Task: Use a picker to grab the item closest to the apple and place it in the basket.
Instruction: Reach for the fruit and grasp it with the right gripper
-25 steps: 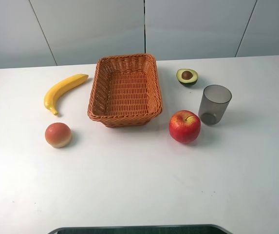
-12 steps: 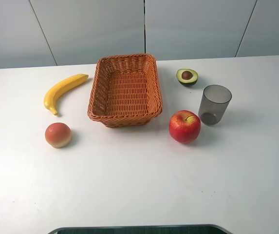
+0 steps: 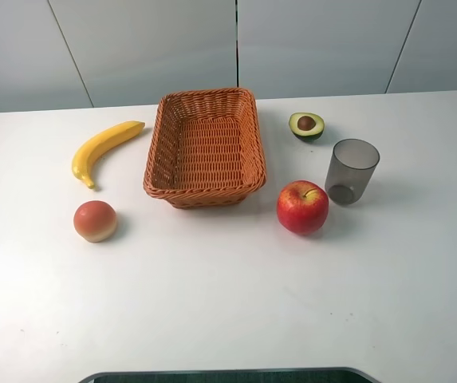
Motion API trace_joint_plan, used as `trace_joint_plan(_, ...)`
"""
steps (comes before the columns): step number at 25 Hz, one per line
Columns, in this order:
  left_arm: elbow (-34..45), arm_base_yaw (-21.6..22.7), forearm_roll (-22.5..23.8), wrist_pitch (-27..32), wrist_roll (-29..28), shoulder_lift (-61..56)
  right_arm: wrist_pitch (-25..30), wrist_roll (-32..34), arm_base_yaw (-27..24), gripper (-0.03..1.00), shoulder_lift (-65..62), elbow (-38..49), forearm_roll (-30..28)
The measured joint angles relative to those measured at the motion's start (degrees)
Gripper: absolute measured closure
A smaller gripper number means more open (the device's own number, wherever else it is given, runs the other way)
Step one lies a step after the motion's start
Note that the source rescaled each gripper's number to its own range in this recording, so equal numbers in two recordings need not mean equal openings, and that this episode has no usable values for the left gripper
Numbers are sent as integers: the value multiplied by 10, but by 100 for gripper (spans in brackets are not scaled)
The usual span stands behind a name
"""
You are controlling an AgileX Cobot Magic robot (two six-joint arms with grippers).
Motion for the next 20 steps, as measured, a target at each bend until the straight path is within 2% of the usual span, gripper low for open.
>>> trace_joint_plan(8,0,0,0,0,0,0,0,0,0,-3,0,0,1)
trace_joint_plan(14,0,0,0,0,0,0,0,0,0,-3,7,0,44)
trace_joint_plan(20,0,0,0,0,0,0,-10,6,0,-3,143,-4,48)
